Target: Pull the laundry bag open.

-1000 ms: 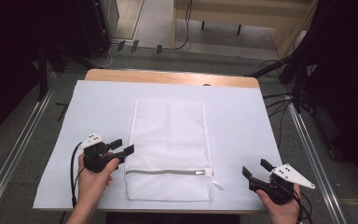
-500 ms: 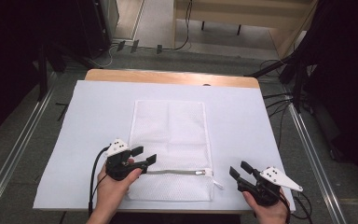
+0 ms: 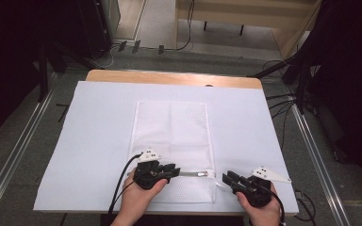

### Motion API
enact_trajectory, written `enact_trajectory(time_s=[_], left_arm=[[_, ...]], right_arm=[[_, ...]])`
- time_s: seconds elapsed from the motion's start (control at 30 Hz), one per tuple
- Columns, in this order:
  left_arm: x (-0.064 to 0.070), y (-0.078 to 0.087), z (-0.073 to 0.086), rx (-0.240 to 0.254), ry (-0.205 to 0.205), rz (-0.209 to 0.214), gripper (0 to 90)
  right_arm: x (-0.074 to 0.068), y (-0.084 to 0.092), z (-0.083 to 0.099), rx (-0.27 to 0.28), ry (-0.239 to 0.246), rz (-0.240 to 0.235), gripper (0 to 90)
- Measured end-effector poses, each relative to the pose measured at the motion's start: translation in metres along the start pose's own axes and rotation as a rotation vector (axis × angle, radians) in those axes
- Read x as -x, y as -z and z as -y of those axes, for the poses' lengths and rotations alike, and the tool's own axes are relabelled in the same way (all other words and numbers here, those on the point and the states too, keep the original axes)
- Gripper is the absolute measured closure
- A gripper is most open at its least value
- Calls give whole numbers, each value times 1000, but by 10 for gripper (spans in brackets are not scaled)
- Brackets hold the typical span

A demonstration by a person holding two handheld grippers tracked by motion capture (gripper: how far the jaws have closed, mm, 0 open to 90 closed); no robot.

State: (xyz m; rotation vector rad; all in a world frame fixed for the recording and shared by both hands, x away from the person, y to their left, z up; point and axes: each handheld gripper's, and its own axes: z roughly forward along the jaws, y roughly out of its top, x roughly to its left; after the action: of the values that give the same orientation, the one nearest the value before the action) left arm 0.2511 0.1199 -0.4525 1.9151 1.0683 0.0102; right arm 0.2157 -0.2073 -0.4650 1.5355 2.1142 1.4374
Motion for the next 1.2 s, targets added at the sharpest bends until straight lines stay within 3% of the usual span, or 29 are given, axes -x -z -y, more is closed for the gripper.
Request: enact_trajectory(time_s=[0.1, 0.23, 0.3, 0.37, 0.47, 0.7, 0.83, 0.87, 0.9, 0.97, 1.2], left_arm=[[4, -7, 0, -17, -10, 2, 704], [10, -22, 1, -57, -5, 13, 726], [12, -27, 3, -71, -1, 18, 739], [13, -31, 5, -85, -8, 13, 742], [13, -35, 8, -107, -17, -15, 748], [13, -37, 10, -105, -25, -15, 753], [15, -39, 10, -104, -35, -14, 747], [14, -39, 10, -105, -36, -11, 745], [14, -39, 10, -105, -33, -6, 745], [14, -39, 10, -104, -32, 0, 723], [20, -45, 8, -108, -55, 19, 698]], right_arm=[[1, -6, 0, -19, -17, -5, 706], [2, -18, -3, -68, -110, -44, 684], [2, -24, -4, -75, -118, -54, 649], [3, -30, -3, -70, -116, -27, 632], [3, -38, -3, -93, -145, -34, 632], [0, -44, -2, -120, -141, -26, 622], [-2, -45, -1, -131, -130, -25, 689], [-4, -46, -1, -136, -101, -19, 734], [-4, -46, -1, -136, -101, -19, 734], [-4, -47, -1, -137, -100, -20, 824], [-9, -41, -4, -78, -47, -51, 877]])
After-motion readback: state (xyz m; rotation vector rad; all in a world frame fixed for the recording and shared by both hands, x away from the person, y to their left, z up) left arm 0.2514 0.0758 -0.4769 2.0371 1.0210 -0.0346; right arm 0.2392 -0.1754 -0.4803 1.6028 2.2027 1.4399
